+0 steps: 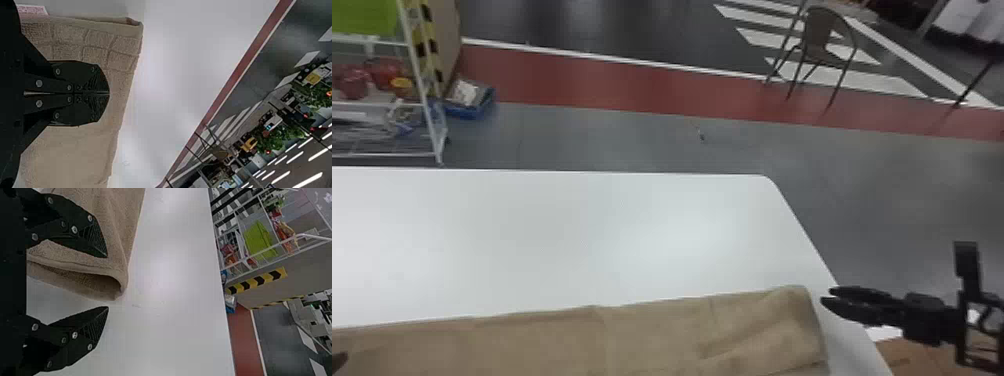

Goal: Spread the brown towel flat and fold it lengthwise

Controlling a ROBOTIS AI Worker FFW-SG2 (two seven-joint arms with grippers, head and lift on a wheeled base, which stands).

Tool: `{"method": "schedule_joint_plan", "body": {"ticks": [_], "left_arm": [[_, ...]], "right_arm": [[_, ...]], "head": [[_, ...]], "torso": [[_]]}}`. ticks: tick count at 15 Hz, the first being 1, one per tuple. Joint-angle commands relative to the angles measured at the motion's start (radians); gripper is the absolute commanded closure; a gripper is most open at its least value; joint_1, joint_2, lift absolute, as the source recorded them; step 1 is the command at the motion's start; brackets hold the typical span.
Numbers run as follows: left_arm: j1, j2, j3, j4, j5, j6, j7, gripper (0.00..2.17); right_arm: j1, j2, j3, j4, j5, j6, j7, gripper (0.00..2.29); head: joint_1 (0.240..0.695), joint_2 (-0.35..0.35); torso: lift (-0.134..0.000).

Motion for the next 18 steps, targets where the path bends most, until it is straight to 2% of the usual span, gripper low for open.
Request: {"method": "schedule_joint_plan", "body": {"ticks": [1,6,10,12,14,16,18], "left_arm": [[0.003,-0.004,0.023,-0.024,0.022,-0.004,0.001,1.21],[0.003,-0.001,0.103,-0.033,0.050,-0.025,0.001,1.17],[0.006,0.006,0.121,-0.021,0.010,-0.037,0.008,1.17],[0.012,0.006,0.135,-0.006,0.009,-0.062,0.008,1.17],[0.021,0.005,0.137,0.013,0.012,-0.108,0.008,1.17],[0.024,0.002,0.134,0.031,0.018,-0.133,0.005,1.17],[0.027,-0.001,0.130,0.040,0.027,-0.157,0.006,1.17]], "right_arm": [[0.007,0.000,-0.036,-0.004,-0.015,0.003,0.003,0.07],[0.031,0.001,-0.136,-0.018,-0.078,0.030,0.003,0.08],[0.039,0.007,-0.156,-0.021,-0.085,0.040,0.003,0.08],[0.045,0.043,-0.187,-0.037,-0.087,-0.009,0.003,0.08],[0.053,0.072,-0.211,-0.038,-0.140,-0.028,0.003,0.08],[0.059,0.115,-0.217,-0.038,-0.167,-0.083,0.003,0.09],[0.065,0.135,-0.226,-0.038,-0.182,-0.095,0.003,0.09]], "head": [[0.695,-0.336],[0.695,-0.350],[0.695,-0.338],[0.695,-0.325],[0.695,-0.314],[0.695,-0.305],[0.695,-0.288]], "torso": [[-0.123],[-0.123],[-0.123],[-0.123],[-0.123],[-0.123],[-0.123]]}}
